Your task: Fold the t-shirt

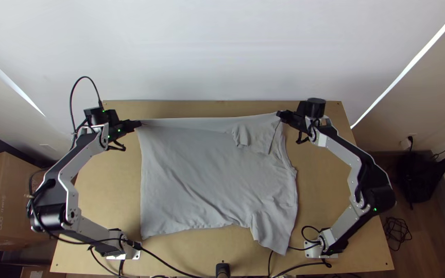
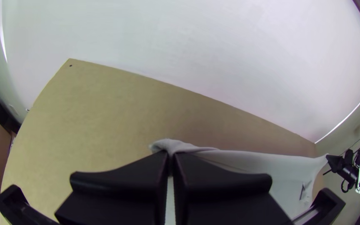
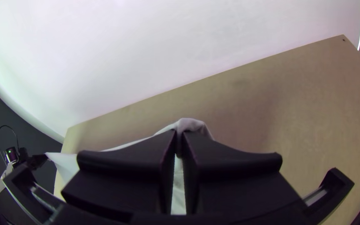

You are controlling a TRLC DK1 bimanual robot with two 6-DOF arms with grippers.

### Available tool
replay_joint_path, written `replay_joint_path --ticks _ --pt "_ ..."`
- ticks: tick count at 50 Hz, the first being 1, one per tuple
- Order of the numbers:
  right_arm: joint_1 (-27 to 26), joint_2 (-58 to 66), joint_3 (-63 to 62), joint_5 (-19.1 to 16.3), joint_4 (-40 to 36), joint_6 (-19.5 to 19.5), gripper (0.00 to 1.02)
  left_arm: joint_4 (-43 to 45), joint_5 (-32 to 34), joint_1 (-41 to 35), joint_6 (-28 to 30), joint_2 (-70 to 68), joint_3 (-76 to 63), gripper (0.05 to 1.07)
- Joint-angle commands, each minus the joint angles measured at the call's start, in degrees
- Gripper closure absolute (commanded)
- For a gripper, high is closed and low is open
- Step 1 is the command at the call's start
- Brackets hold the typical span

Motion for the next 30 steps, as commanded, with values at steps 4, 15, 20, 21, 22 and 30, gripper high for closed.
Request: replay_joint_path --ticks 4,15,20,21,22,30 --pt "-2.41 7.51 10.46 1.77 -4.0 -0.44 1.0 1.1 -0.73 -0.04 0.09 6.91 8.01 1.05" --pt "-2.5 15.6 22.76 2.83 -11.91 -0.7 1.0 -0.66 -0.82 -0.22 -0.09 13.77 15.48 1.05" --pt "-2.41 19.29 29.18 3.09 -16.75 -0.44 1.0 -1.45 -0.9 -0.48 -0.09 14.91 17.15 1.05" --pt "-2.41 19.82 30.23 3.09 -17.62 -0.44 1.0 -1.63 -0.9 -0.57 -0.18 15.0 17.41 1.05" --pt "-2.41 20.34 31.46 3.09 -18.5 -0.35 1.0 -1.8 -0.9 -0.66 -0.35 15.0 17.67 1.05" --pt "-2.06 22.1 37.44 3.09 -25.18 1.32 1.0 -7.25 -0.82 -1.45 -0.97 14.21 19.52 1.05"
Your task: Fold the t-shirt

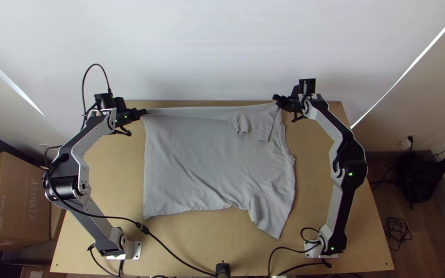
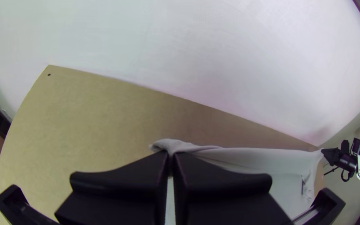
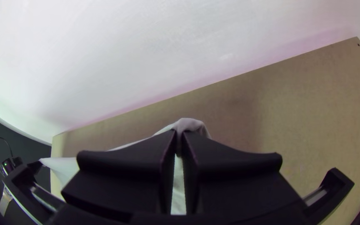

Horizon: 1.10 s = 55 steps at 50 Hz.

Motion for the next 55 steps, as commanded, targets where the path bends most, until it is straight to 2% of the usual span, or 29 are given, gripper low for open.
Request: replay_joint_path --ticks 1,13,31,55 --pt "-1.21 1.23 4.42 1.71 -3.35 1.98 1.0 -2.93 -0.79 0.04 -0.9 -0.57 2.69 1.05" --pt "-0.33 -2.55 2.22 1.71 -9.06 1.98 1.0 -4.07 -0.53 -0.93 -0.9 -6.81 -2.67 1.05" --pt "-0.06 -13.27 -11.93 1.71 -8.71 -0.48 1.0 -3.37 -0.44 -0.84 -0.73 -13.75 -12.43 1.05" --pt "0.55 -22.85 -28.1 1.71 -4.93 -0.75 1.0 -0.12 -0.44 -0.66 -0.46 -17.62 -22.97 1.05"
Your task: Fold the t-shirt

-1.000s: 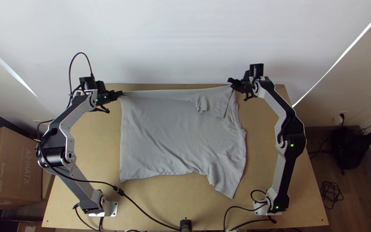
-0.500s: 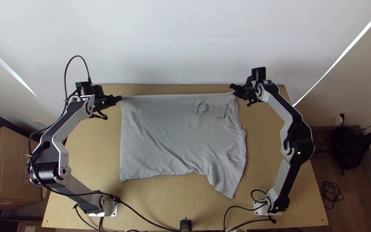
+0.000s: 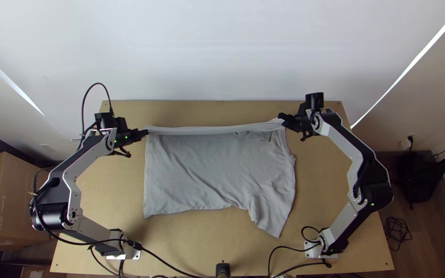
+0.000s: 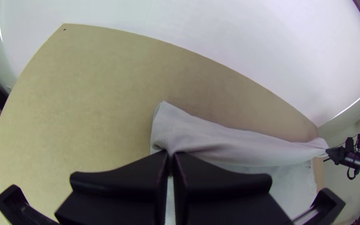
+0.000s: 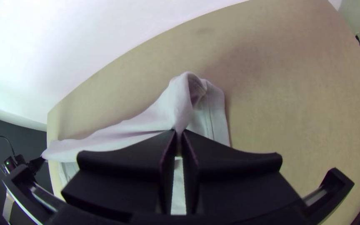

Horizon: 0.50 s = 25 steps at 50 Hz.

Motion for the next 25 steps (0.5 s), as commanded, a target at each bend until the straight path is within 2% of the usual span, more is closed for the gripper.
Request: replay_joint_path --ticks 1,16,20,22,25 --pt "0.0 -2.92 -4.26 1.04 1.78 -0.6 1.0 1.41 -0.51 0.49 -0.22 -2.47 -2.69 1.05" --pt "0.44 -4.42 -12.26 1.65 7.05 -0.95 1.0 5.9 -2.27 0.93 -0.4 -3.79 -8.49 1.03" --pt "0.09 -4.15 -12.96 1.83 8.11 -0.77 0.99 5.72 -2.44 0.93 -0.22 -4.23 -9.46 0.9" --pt "-0.08 -4.15 -13.23 1.92 8.02 -0.68 0.9 5.72 -2.44 0.93 -0.13 -4.85 -10.16 0.8" --pt "-0.26 -4.33 -13.84 1.92 7.84 -0.51 0.67 5.19 -2.44 0.93 -0.05 -5.99 -10.95 0.63"
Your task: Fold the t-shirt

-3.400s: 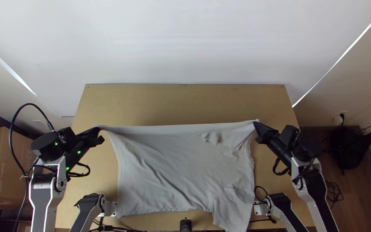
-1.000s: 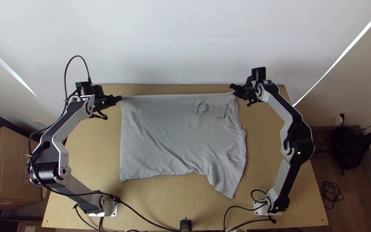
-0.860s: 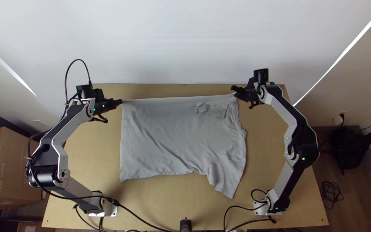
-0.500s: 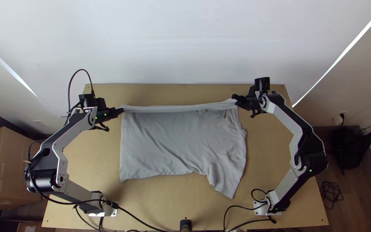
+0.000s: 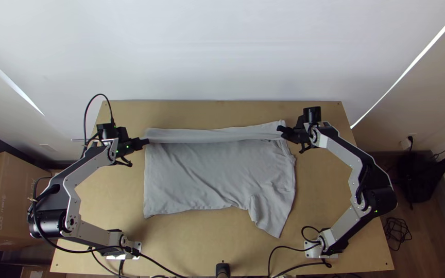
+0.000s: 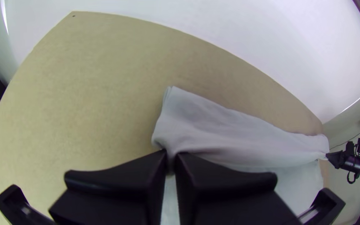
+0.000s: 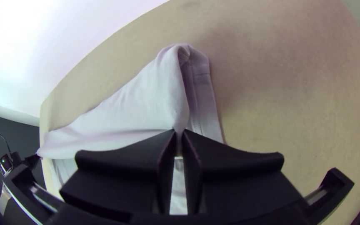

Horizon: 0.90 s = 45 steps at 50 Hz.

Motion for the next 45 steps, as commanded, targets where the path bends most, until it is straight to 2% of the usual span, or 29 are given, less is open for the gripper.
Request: replay_joint_path --ticks 1,5,7,9,16,19,24,36,45 --pt "-0.65 -1.4 -1.82 1.37 -0.33 -0.29 0.59 -0.01 -0.78 0.82 0.02 -3.19 -2.54 0.54" --pt "-1.18 -2.37 -2.61 1.81 -1.65 -0.29 0.41 -2.29 -0.87 0.65 0.28 -4.51 -3.16 0.24" --pt "-1.71 -3.33 -3.05 1.9 -2.09 -0.2 0.41 -3.79 -0.87 0.65 0.64 -5.39 -3.24 0.16" --pt "-2.32 -4.92 -3.93 1.9 -2.35 -0.11 0.41 -4.14 -0.78 0.74 1.08 -6.71 -3.77 0.12" --pt "-4.61 -11.33 -7.62 1.81 -3.23 0.77 0.41 -5.28 -0.69 1.62 1.34 -13.04 -5.44 0.12" --pt "-5.75 -14.67 -9.38 1.54 -4.29 0.59 0.37 -5.9 -0.17 2.14 1.43 -15.94 -6.06 0.12" --pt "-7.95 -20.03 -12.63 0.93 -6.31 0.24 0.36 -8.71 0.45 2.93 2.48 -20.16 -6.5 0.12" --pt "-10.15 -30.32 -17.47 0.84 -21.69 -5.21 0.08 -15.83 1.77 4.78 4.15 -28.16 -5.79 0.12" --pt "-10.06 -36.47 -21.51 -0.56 -30.13 -8.29 0.07 -19.26 2.21 4.87 4.42 -31.5 -4.56 0.12"
